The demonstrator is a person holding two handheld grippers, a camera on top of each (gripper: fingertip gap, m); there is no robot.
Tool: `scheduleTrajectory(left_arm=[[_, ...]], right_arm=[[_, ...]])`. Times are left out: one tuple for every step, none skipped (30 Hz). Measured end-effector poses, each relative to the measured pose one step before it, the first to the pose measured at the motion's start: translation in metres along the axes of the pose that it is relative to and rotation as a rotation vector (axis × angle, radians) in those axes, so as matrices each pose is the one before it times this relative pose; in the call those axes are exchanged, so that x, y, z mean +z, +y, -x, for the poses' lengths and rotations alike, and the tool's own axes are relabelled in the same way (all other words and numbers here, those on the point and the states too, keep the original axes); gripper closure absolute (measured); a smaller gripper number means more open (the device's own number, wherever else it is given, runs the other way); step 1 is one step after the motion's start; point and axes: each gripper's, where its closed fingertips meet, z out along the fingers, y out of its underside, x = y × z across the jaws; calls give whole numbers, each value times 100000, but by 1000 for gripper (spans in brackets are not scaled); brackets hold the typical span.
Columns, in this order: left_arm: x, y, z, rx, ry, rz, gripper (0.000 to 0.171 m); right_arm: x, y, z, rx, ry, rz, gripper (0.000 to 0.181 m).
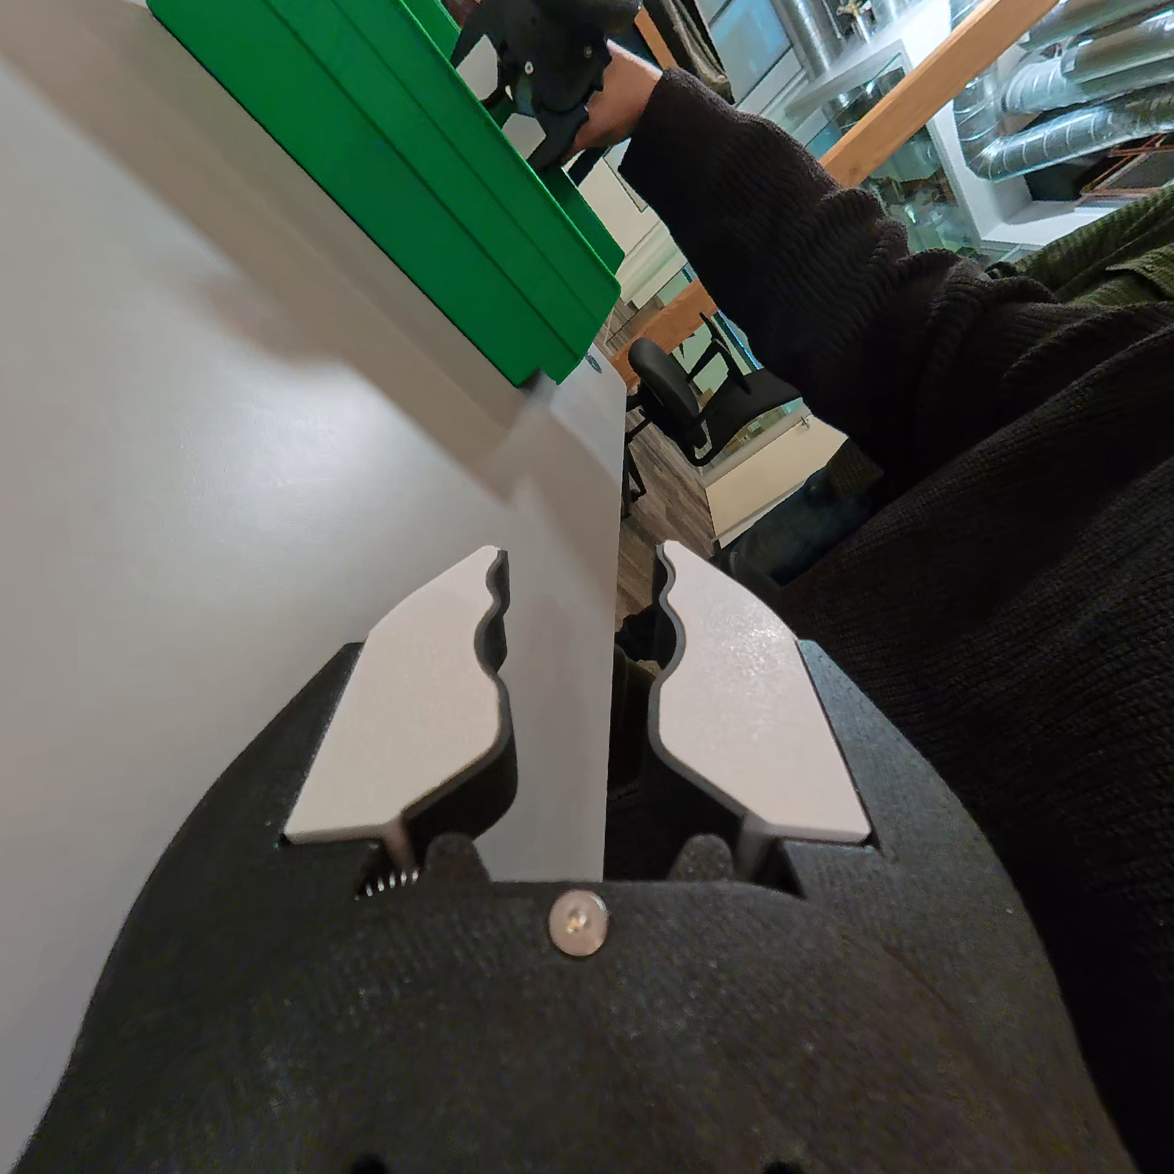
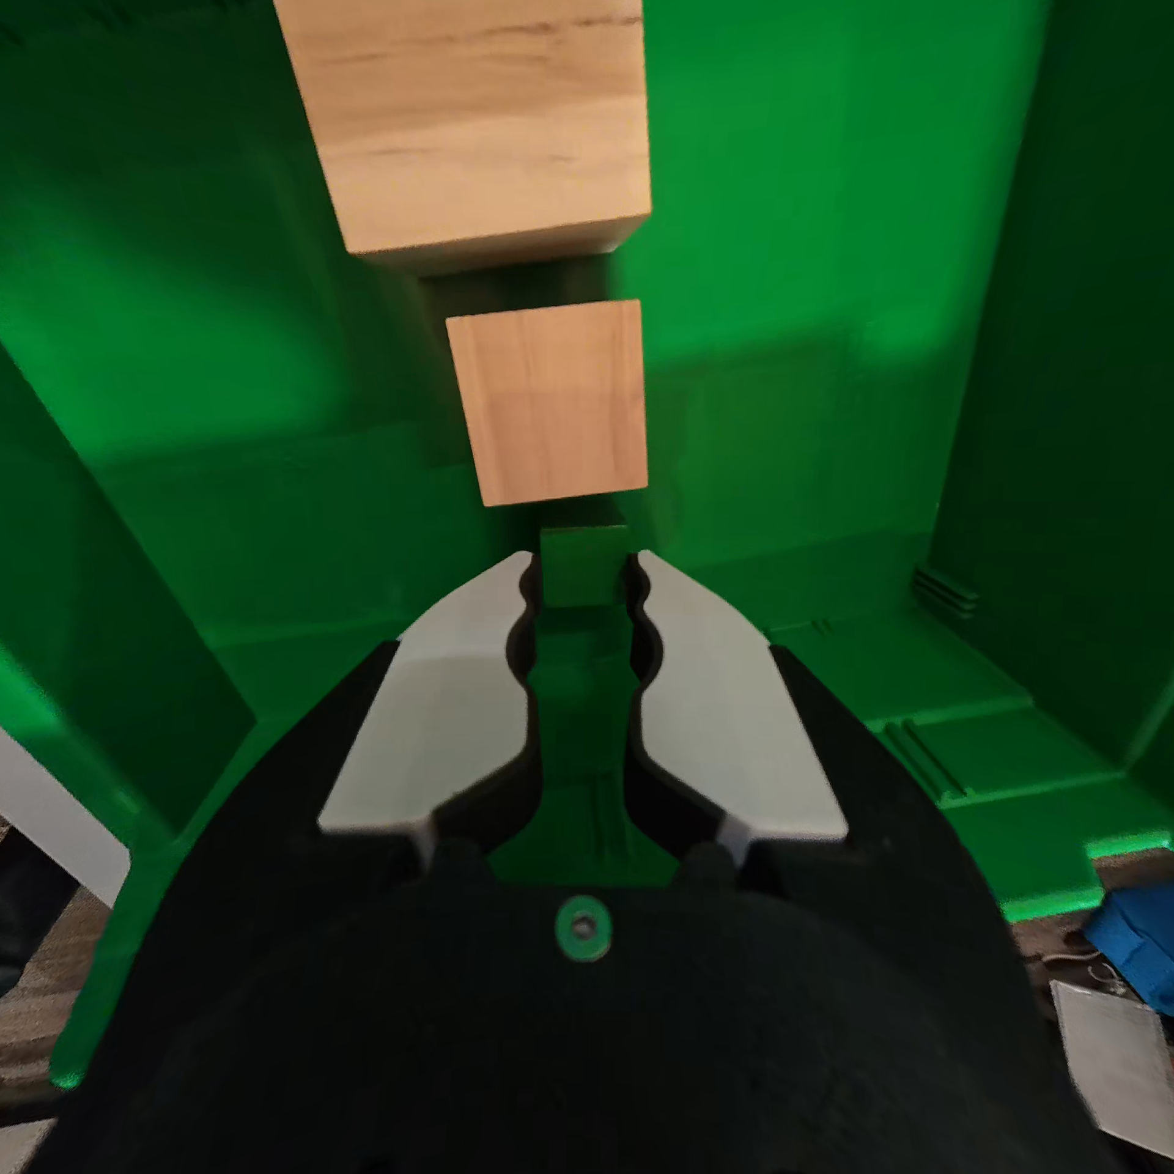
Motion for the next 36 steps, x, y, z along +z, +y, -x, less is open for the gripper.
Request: scheduleTrajectory(left_arm=[[32,41,30,13,-86,186,128],[16,38,49,-3,-132,136,128],[12,10,39,-49,-154,61,128],[4,0,47,-98,-100,-1,128],[6,-14,35,-121,-76,-51,128],[0,-10,30,-122,-68,-62,128],[7,-25,28,-140,-88,-82,128],[9,-8,20,-145,-45,-84,128],[17,10,27,-126,-48,9,128],[11,23,20,-48,-81,79,128],[17,10,28,41,-120,74,128],[17,12,8,44,-90,62,128],[14,-1,18,-36,-36,26,128],[16,14,4,-109,11,12,128],[8,10,12,-101,-4,17,128],[13,9,18,-67,-2,53,128],[-1,1,7,-56,45,37,128],[0,0,-14,-62,74,0,129],[8,1,3,-47,41,3,129],[-1,2,-5,-19,28,17,129],[5,-12,-10,-9,43,6,129],[-2,3,-11,-46,60,21,129],[5,-3,-12,-75,86,23,129],[8,-8,-15,-62,110,-14,129],[14,-10,-18,-17,65,-17,129],[10,-1,-29,56,54,22,129],[12,-5,-43,137,52,60,129],[-2,-11,-62,225,73,23,129],[5,-26,-78,302,84,-23,129],[0,-32,-79,340,24,-58,129],[-6,-29,-91,371,102,-76,129],[-8,-34,-104,368,146,-62,129],[-18,-42,-113,423,106,-54,129],[-23,-58,-116,569,64,-110,129],[-44,-76,-133,718,-20,-259,128],[-51,-108,-106,776,-296,-392,128]], right_arm=[[5,36,26,-59,-356,70,154],[54,113,49,-177,-440,608,154],[52,108,14,-710,-5,740,154],[23,22,9,-711,21,324,154],[-4,-1,-4,-333,-154,371,154],[7,1,2,-371,-201,489,154],[14,-16,-4,-661,-31,495,154],[6,11,-10,-638,17,602,154],[10,1,1,-580,-73,696,154],[10,17,6,-614,-19,810,154],[16,16,9,-797,145,955,154],[54,73,15,-991,179,1347,154],[96,67,20,-953,455,1263,153],[104,24,9,-611,453,1019,153],[107,3,12,-391,480,706,153],[85,-43,21,-310,343,72,153],[56,-44,25,-3,223,-169,152],[30,-15,2,272,312,-165,152],[-3,0,26,222,129,-122,152],[-31,13,28,105,140,-29,151],[-69,-17,32,153,142,-341,149],[-111,-58,37,263,15,-450,148],[-134,-6,-26,358,388,-94,147],[-139,88,-147,246,1157,818,145],[-166,113,-182,126,1428,1288,142],[-249,10,-265,472,2035,759,139],[-356,-121,-204,315,1621,-199,138],[-480,-207,-176,119,1584,-854,137],[-555,-202,-235,292,1914,-752,135],[-658,-214,-163,271,1457,-921,135],[-735,-234,-179,275,1684,-1060,134],[-795,-228,-191,594,1817,-909,131],[-871,-279,-134,833,1739,-1014,130],[-972,-454,-177,1025,2363,-1835,128],[-1082,-781,-188,1533,2876,-3776,126],[-1157,-1170,-77,2193,2496,-5938,126]])
